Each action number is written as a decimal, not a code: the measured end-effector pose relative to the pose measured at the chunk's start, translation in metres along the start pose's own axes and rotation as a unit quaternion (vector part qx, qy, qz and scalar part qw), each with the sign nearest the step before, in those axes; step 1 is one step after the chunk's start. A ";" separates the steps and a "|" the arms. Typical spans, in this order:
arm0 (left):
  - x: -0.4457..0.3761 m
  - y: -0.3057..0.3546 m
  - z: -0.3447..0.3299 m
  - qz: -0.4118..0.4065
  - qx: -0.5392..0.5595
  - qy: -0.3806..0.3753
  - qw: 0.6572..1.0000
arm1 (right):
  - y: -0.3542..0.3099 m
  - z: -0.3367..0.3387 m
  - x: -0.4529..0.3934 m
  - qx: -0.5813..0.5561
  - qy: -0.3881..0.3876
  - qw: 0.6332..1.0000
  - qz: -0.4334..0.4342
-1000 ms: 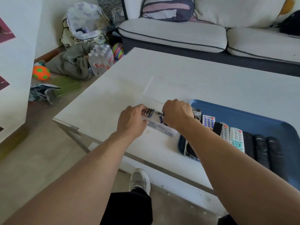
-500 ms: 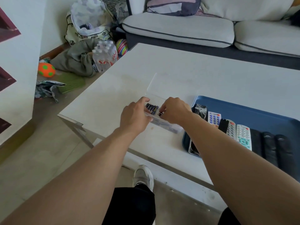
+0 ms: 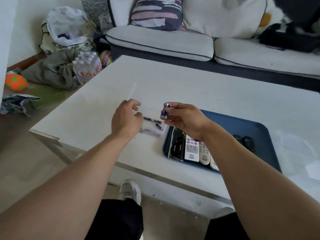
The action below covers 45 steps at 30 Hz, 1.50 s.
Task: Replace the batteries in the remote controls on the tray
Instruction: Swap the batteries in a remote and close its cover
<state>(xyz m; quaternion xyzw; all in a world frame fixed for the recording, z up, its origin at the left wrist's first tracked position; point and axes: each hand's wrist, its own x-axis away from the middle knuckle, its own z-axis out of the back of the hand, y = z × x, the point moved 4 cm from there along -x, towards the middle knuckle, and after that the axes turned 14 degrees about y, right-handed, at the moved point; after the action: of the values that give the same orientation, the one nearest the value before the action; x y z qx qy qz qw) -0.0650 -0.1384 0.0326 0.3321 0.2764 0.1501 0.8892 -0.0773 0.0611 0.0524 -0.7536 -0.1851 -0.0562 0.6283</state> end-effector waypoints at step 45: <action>0.086 0.086 -0.078 0.112 -0.198 -0.390 0.892 | 0.016 0.124 0.040 -0.048 0.112 0.988 -0.097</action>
<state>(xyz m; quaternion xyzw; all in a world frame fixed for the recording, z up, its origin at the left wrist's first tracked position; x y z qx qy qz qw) -0.0492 0.0035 0.0076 0.2094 -0.1666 0.1586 0.9504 -0.0531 0.1872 0.0248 -0.7505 -0.1828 -0.2095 0.5996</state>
